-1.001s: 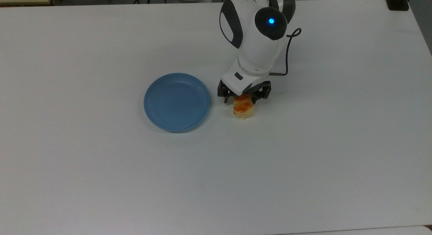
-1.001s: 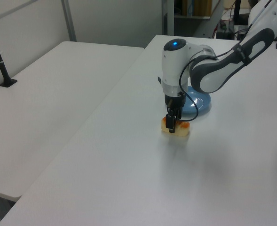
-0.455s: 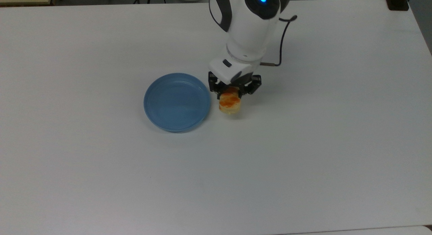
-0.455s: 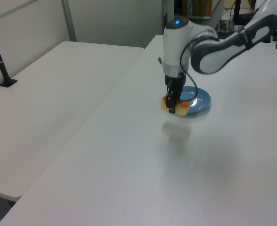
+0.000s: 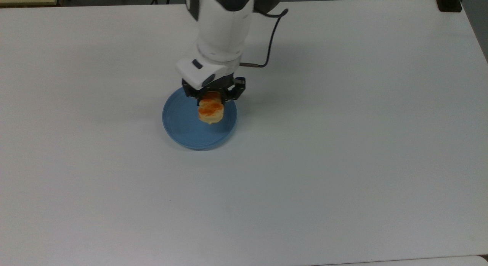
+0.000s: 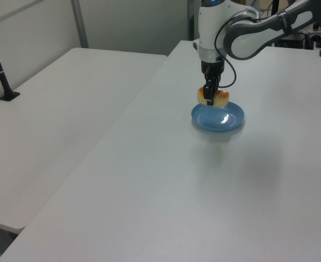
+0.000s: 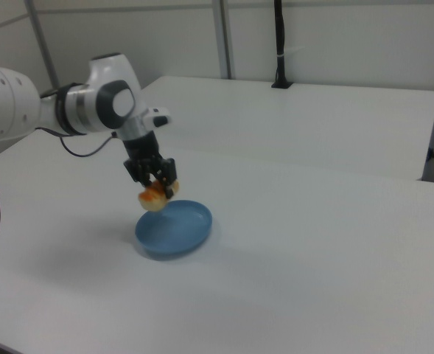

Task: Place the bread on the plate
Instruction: 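Carry the held bread roll over the blue plate and lower it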

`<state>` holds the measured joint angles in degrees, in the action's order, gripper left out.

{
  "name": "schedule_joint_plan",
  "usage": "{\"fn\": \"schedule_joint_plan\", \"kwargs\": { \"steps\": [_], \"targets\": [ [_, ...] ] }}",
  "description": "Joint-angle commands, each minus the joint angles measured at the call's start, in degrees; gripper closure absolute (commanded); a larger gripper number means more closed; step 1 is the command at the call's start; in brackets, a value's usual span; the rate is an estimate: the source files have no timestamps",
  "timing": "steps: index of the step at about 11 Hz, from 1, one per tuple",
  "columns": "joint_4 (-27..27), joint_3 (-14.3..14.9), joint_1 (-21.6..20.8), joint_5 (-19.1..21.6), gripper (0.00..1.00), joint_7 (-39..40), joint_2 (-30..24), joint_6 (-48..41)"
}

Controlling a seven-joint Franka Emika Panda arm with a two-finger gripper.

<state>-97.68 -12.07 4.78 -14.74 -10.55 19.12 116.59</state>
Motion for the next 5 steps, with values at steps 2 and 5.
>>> {"fn": "schedule_joint_plan", "kwargs": {
  "steps": [2, 5],
  "targets": [
    [-1.99, 0.29, 2.86, 1.30, 0.42, 3.34, 3.11, 5.84],
    [-2.08, 0.30, 2.70, 0.95, 0.27, 3.17, 5.13, 6.90]
  ]
}}
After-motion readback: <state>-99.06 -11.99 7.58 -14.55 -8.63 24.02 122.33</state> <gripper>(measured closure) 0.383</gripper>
